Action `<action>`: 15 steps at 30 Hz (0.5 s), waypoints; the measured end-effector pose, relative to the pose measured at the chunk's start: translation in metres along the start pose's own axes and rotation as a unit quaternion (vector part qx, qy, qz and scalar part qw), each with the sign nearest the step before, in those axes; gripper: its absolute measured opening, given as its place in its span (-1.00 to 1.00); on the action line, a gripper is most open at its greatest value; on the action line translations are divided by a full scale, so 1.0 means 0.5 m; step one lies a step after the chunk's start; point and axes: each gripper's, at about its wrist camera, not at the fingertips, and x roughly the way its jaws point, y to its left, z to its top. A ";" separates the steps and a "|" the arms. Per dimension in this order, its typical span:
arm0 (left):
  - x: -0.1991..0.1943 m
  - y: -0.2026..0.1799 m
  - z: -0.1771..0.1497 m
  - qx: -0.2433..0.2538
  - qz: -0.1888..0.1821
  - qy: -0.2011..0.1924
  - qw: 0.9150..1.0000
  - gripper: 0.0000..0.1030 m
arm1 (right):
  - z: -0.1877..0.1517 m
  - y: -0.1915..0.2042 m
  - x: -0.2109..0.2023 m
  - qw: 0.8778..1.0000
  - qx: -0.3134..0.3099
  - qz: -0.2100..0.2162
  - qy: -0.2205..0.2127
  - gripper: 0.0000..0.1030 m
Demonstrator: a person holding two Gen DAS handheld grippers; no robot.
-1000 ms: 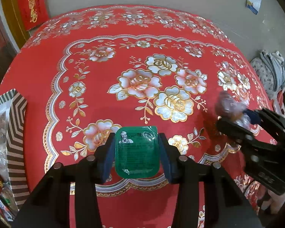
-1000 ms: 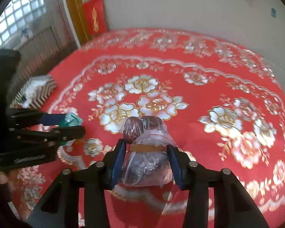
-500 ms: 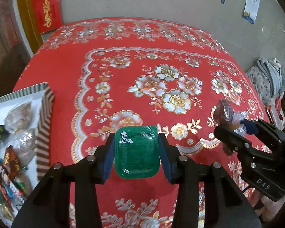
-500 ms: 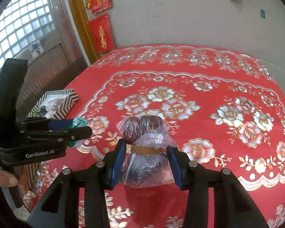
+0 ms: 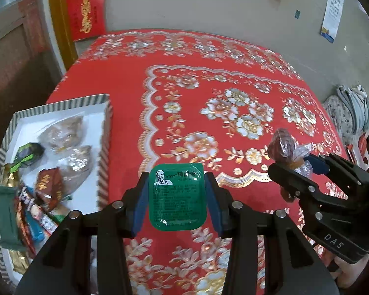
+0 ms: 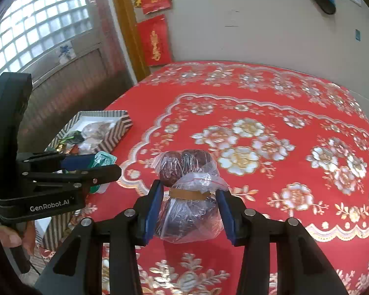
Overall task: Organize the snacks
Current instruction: 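Carry the sauce cup and candy bag over the white box with both tools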
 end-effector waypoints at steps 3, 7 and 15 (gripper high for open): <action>-0.011 0.024 -0.009 -0.008 0.004 -0.004 1.000 -0.19 | 0.003 0.026 0.004 1.000 -0.008 0.004 0.002 -0.13; -0.021 0.056 -0.021 -0.020 0.010 -0.008 1.000 -0.19 | 0.007 0.064 0.010 1.000 -0.019 0.011 0.005 -0.13; -0.055 0.128 -0.044 -0.040 0.030 -0.022 0.998 -0.19 | 0.023 0.137 0.027 0.999 -0.046 0.028 0.009 -0.13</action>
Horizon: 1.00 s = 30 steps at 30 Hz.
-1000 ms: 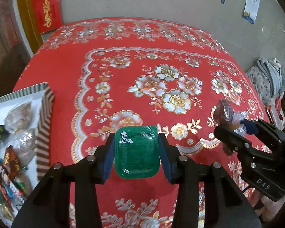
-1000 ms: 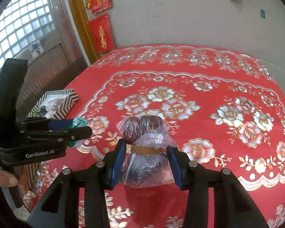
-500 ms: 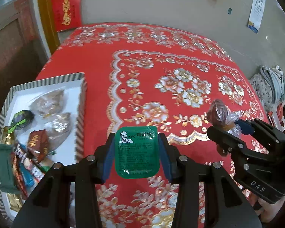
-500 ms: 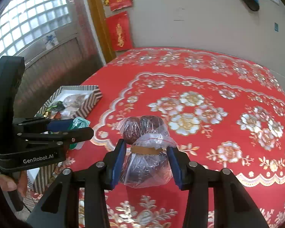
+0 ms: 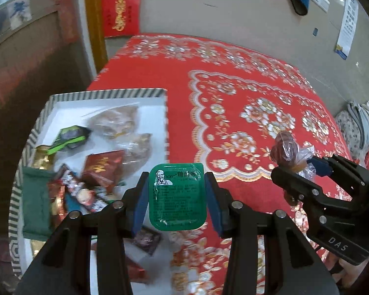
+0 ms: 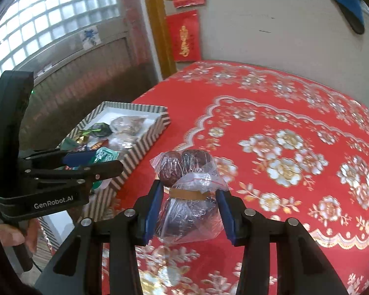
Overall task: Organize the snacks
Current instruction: 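Carry the sauce cup and candy bag over the white box with both tools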
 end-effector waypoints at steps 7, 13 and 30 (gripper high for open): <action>-0.023 0.071 -0.012 -0.025 0.015 -0.009 1.000 -0.19 | 0.028 0.071 0.022 0.999 -0.029 0.021 0.003 -0.13; -0.042 0.122 -0.027 -0.039 0.025 -0.014 0.999 -0.19 | 0.047 0.131 0.044 0.998 -0.054 0.036 0.009 -0.13; -0.061 0.218 -0.070 -0.070 0.041 -0.010 0.997 -0.19 | 0.076 0.251 0.127 0.993 -0.094 0.064 0.044 -0.13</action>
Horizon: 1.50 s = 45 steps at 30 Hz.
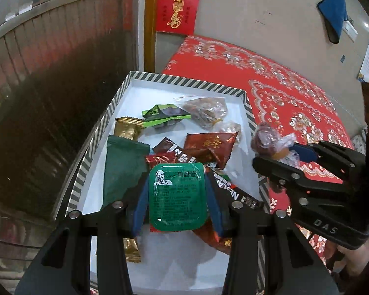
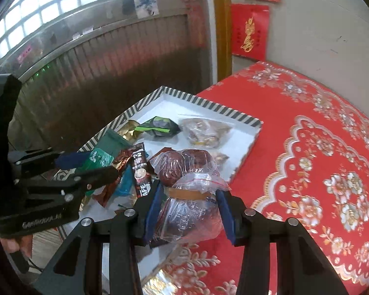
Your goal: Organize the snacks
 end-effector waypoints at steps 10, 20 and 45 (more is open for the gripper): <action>0.019 0.018 -0.008 -0.012 0.004 0.003 1.000 -0.19 | 0.007 0.041 0.066 0.999 -0.016 0.006 0.030 -0.13; 0.006 0.034 -0.012 -0.046 0.031 -0.029 0.998 0.44 | -0.007 0.036 0.050 1.000 -0.017 -0.016 0.012 0.05; -0.050 0.004 -0.098 -0.073 0.133 -0.137 0.979 0.62 | -0.106 0.026 -0.074 0.990 0.043 -0.081 -0.108 0.70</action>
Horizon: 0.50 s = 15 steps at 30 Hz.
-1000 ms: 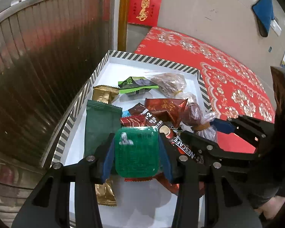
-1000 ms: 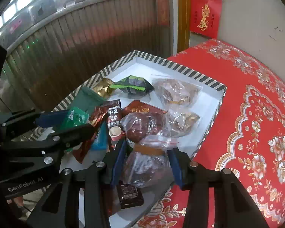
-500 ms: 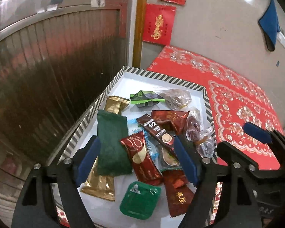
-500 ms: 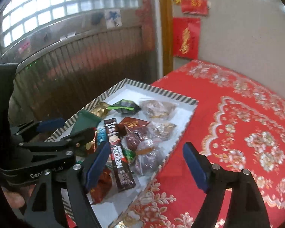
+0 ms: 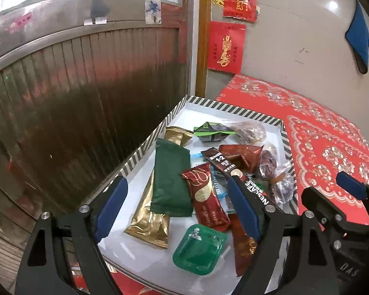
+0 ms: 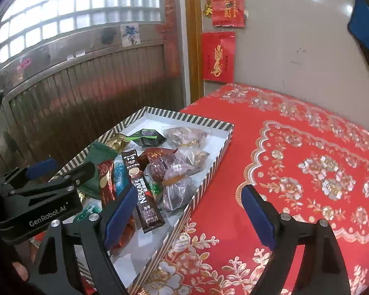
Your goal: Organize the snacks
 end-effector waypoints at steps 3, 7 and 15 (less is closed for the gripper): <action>-0.006 0.009 -0.003 -0.007 -0.011 -0.007 1.000 0.62 | -0.006 -0.004 0.006 1.000 0.005 0.004 0.007 0.70; -0.005 0.013 -0.004 -0.003 -0.019 -0.010 1.000 0.62 | -0.012 0.001 0.009 1.000 0.002 0.009 0.010 0.70; -0.019 0.009 -0.006 0.029 0.026 -0.032 0.999 0.63 | -0.010 0.007 0.017 1.000 -0.002 0.008 0.013 0.70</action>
